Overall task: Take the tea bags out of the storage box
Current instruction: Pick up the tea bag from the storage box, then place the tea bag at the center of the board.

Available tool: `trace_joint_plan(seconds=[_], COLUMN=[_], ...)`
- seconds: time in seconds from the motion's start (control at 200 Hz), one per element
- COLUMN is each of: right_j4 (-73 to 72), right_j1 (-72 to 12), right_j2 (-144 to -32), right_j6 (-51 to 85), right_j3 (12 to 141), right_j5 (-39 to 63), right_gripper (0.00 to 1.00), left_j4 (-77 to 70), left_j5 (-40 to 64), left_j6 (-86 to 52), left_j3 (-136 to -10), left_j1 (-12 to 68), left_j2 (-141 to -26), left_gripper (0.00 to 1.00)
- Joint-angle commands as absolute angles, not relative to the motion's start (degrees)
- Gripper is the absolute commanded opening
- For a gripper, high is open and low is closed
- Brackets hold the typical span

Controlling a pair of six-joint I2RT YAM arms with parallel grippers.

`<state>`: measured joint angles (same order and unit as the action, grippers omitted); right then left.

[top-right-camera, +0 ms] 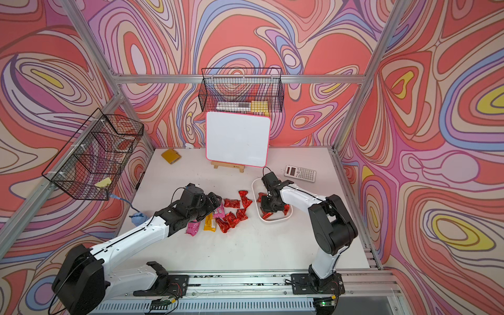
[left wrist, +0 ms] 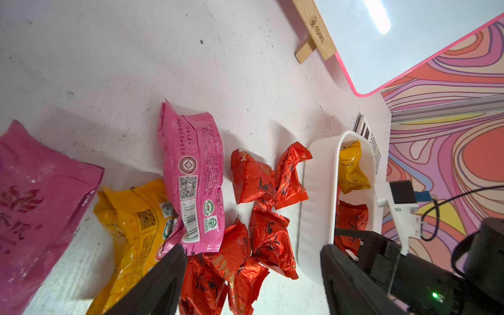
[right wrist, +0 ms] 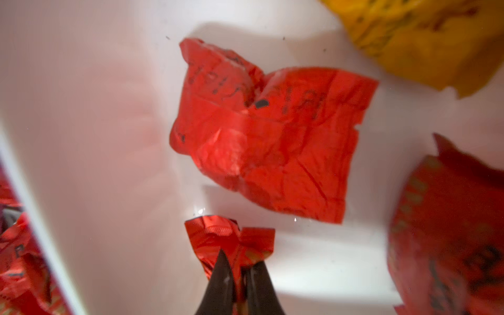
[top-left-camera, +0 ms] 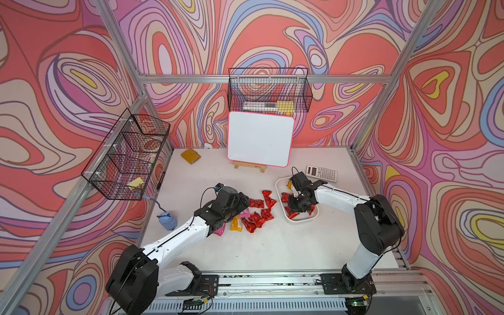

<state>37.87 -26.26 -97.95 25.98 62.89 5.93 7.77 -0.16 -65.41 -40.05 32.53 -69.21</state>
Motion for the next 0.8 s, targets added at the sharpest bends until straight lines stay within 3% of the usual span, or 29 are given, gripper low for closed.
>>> trace_joint_plan(seconds=[0.0, 0.16, 0.431, 0.666, 0.796], right_j4=[38.9, 38.3, 34.7, 28.6, 23.9], right_j1=[-26.1, -28.4, -41.9, -52.0, -53.4], right_j2=[-93.0, -88.0, -84.6, -87.8, -90.8], right_j6=[26.2, 27.9, 30.1, 32.2, 33.9], right_j3=[62.6, 62.1, 60.1, 56.6, 54.6], right_j5=[4.4, 5.9, 5.5, 3.6, 4.0], right_gripper=[0.07, 0.07, 0.07, 0.08, 0.09], left_j4=[7.9, 8.7, 9.2, 9.8, 10.1], left_j5=[-1.7, -3.7, -6.5, -6.4, -6.2], left_j6=[-67.7, -69.3, -70.9, -70.8, -70.8], left_j3=[-39.1, -37.4, -35.5, -35.1, -34.8], left_j1=[32.2, 32.2, 32.2, 32.2, 32.2], left_j2=[-68.1, -66.3, -63.3, -62.3, -61.8], left_gripper=[0.82, 0.82, 0.82, 0.82, 0.82])
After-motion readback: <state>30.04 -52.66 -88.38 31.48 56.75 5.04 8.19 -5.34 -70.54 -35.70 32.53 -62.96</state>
